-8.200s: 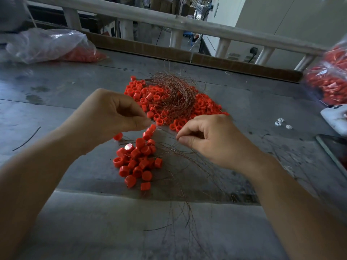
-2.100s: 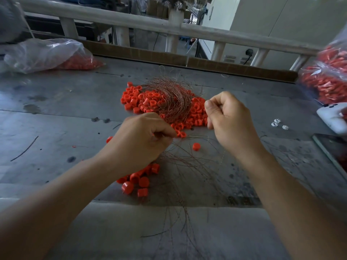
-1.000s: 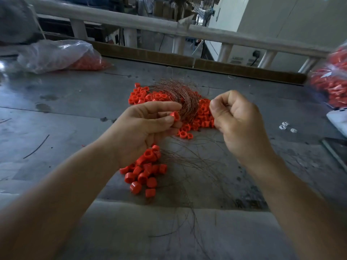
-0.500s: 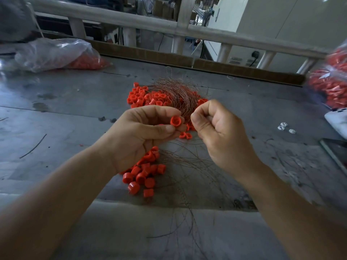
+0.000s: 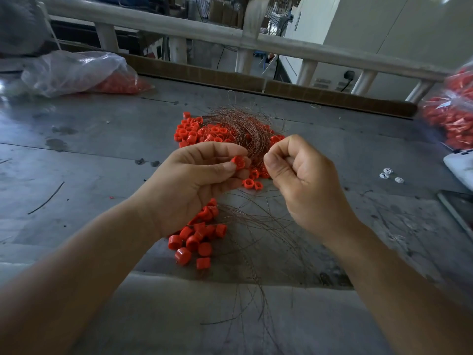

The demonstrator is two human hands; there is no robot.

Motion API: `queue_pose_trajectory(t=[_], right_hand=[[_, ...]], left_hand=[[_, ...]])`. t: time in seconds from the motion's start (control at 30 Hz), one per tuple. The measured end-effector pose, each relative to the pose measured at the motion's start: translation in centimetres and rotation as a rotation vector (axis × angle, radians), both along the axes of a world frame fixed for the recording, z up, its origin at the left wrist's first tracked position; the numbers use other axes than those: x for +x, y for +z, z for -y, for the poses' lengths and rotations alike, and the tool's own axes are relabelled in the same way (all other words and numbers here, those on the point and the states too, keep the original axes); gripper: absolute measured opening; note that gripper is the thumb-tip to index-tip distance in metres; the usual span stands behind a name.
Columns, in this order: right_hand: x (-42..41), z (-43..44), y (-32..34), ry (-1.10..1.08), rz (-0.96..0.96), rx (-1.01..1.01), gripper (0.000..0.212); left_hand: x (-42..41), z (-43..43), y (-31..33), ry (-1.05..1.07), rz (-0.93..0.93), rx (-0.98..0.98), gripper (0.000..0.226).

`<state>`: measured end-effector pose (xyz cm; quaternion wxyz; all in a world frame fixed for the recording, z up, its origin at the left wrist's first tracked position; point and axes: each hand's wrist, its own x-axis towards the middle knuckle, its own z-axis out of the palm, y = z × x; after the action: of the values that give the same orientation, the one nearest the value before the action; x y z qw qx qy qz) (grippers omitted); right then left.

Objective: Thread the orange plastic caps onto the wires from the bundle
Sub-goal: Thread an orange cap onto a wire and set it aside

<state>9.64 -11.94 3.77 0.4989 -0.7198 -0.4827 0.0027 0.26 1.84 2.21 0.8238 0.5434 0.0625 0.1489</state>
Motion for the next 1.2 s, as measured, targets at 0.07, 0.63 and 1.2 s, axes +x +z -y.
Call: queue_pose_trajectory(t=[0.07,0.63,1.2], right_hand=[[0.02,0.02,-0.02,-0.008,0.01,-0.008,0.021],[-0.03,-0.05,-0.34,-0.048,0.122,-0.047,0.014],[-0.09,0.04,-0.13,-0.062,0.138,-0.043,0.015]], left_hand=[[-0.03,0.08,0.03,-0.01,0.008,0.038,0.025],[-0.12,-0.04,0.23,-0.09,0.065,-0.036,0.028],[-0.22,0.03,0.54,-0.074,0.045,-0.032,0.027]])
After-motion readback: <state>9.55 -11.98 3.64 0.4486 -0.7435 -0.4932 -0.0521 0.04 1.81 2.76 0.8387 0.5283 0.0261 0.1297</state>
